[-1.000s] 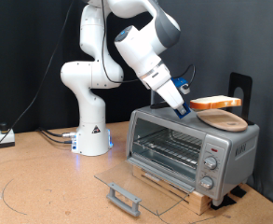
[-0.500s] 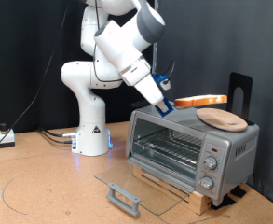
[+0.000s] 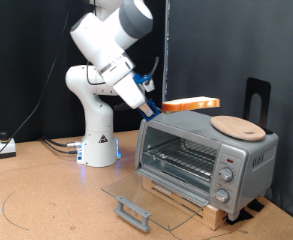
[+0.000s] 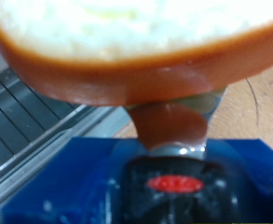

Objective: Make a piece of toast with the oven

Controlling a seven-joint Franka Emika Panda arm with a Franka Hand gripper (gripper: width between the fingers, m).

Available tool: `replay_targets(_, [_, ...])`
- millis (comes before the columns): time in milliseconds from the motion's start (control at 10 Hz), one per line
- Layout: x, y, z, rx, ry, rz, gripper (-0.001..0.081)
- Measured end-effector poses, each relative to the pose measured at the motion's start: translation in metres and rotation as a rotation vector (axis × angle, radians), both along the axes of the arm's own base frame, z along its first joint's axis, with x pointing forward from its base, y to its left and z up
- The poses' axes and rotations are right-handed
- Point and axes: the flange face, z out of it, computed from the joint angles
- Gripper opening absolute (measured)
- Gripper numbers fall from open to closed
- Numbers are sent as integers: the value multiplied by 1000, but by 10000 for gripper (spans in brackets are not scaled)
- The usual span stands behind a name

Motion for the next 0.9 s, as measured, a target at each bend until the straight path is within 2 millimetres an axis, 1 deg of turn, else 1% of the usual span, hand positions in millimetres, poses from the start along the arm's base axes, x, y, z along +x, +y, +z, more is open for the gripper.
replay_targets(400, [-4,-61,10,-79,46,-7,411])
replay_targets(600, [-5,-89,14,-75,35,-17,411])
replay_targets(700, [-3,-98,14,-57,37,-13,411])
replay_targets(800, [-3,-97,13,-59,39,-12,411])
replay_targets(900, [-6,-95,7,-62,37,11,411])
